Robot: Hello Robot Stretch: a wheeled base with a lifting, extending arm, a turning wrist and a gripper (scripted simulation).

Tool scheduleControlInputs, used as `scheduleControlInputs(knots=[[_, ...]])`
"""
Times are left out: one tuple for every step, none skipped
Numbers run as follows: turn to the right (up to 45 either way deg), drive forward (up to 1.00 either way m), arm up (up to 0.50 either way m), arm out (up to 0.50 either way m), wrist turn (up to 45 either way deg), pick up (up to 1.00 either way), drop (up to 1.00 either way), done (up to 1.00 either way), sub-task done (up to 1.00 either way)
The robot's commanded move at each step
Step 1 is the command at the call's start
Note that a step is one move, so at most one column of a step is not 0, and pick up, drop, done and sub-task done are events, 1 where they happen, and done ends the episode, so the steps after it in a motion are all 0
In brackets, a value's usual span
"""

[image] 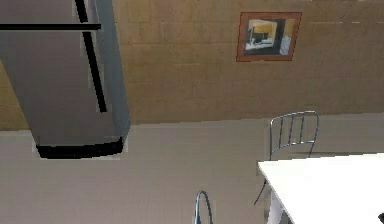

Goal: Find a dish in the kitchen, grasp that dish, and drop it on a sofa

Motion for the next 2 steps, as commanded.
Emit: scheduleControlInputs(knots=[[0.0,0.00,0.00,0.00,15.0,0.00,0.00,0.00,0.00],[0.0,0.00,-0.26,0.00,0.0,0.00,0.00,0.00,0.00]])
